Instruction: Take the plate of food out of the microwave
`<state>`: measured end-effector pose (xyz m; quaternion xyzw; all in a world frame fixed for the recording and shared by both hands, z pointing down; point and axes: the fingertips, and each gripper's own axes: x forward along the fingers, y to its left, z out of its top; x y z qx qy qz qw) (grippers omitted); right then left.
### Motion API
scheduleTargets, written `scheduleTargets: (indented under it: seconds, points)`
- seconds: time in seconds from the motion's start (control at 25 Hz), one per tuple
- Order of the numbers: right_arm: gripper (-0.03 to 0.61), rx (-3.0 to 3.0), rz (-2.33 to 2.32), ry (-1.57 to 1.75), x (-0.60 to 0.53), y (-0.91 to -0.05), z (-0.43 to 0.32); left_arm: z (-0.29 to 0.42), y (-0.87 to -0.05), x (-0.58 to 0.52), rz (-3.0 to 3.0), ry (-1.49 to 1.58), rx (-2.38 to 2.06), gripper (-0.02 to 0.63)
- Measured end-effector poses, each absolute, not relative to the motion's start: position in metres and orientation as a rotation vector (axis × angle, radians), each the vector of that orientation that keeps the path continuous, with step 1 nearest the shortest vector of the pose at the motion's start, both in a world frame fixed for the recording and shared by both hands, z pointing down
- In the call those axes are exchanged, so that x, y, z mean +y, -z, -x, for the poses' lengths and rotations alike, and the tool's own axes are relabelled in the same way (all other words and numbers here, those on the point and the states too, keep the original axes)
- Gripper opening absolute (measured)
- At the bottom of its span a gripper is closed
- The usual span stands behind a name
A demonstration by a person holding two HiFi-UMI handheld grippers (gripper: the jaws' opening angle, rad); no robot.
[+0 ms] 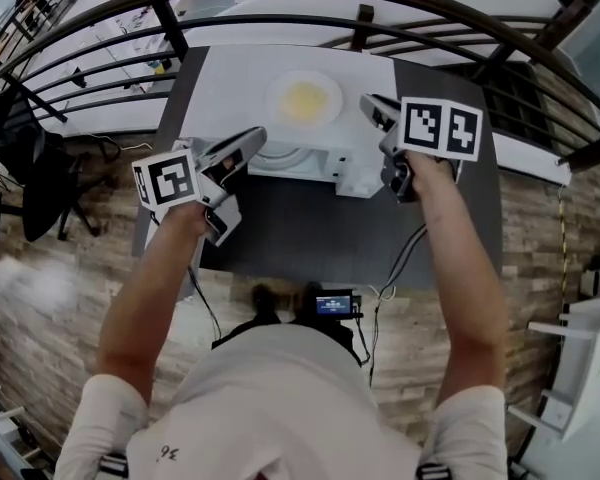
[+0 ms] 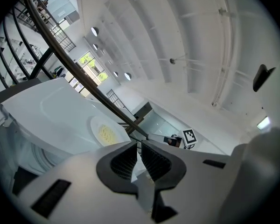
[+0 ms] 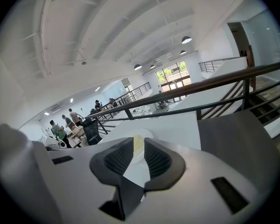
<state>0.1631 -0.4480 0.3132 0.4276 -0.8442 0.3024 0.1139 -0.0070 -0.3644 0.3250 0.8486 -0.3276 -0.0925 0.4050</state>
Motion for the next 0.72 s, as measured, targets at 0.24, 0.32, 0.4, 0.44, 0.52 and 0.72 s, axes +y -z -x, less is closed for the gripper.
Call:
scheduleTargets:
  seconds: [0.24, 0.32, 0.4, 0.44, 0.52, 0.72]
  points:
    - [0.071, -2.501, -1.276, -0.848, -0.423, -0.312, -0.163, -0.006, -0.319, -0.346, -2.194, 0.213, -0.800, 0.031]
    - [0.071, -2.512, -1.264, -0.849, -0.413, -0.314, -0.161, -0.010, -0.320, -0.337, -2.205, 0.201, -0.794, 0.031]
    - [0.071, -2.520, -1.258, -0.854, -0.403, -0.316, -0.160, -0.015, -0.318, -0.329, -2.231, 0.194, -0.777, 0.031]
    - [0.071, -2.523, -1.258, -0.855, -0.399, -0.317, -0.161, -0.018, -0.317, -0.326, -2.255, 0.193, -0.763, 0.031]
    - [0.069, -2.529, -1.267, -0.848, -0.389, -0.317, -0.163, -0.025, -0.312, -0.319, -2.305, 0.190, -0.737, 0.031]
    - [0.069, -2.546, -1.298, -0.850, -0.368, -0.317, -0.169, -0.034, -0.310, -0.300, -2.340, 0.176, -0.731, 0.031]
